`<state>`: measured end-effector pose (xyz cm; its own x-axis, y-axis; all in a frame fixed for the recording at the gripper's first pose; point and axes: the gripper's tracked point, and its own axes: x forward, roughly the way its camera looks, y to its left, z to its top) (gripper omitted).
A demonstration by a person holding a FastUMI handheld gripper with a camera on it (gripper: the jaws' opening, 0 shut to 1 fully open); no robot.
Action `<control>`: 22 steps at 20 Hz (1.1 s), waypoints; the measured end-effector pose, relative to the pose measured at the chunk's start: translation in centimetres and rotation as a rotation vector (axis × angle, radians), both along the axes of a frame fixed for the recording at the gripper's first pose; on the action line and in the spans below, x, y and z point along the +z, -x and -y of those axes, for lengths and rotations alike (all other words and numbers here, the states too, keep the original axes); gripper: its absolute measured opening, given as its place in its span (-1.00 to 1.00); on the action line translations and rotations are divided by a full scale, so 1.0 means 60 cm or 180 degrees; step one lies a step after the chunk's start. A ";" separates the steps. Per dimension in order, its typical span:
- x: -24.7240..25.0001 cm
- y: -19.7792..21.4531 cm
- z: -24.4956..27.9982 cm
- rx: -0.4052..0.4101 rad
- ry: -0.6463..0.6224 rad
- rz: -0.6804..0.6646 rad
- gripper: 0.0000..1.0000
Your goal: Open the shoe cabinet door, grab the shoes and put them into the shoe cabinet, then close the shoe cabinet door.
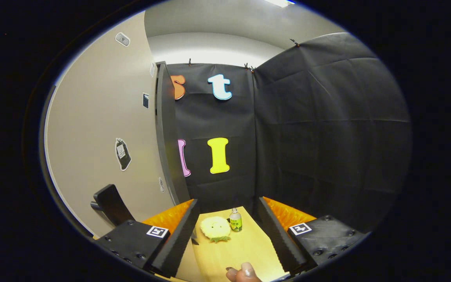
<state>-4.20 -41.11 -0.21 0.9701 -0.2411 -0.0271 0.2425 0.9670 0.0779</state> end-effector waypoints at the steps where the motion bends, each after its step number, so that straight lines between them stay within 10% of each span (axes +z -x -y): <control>1: -0.002 -0.002 -0.008 0.0034 -0.0022 -0.0018 0.92; 22: -0.011 -0.070 -0.315 0.0388 0.0118 0.0063 0.94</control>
<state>0.00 -22.19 -0.85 0.9926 -0.1218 -0.0009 0.1217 0.9915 0.0451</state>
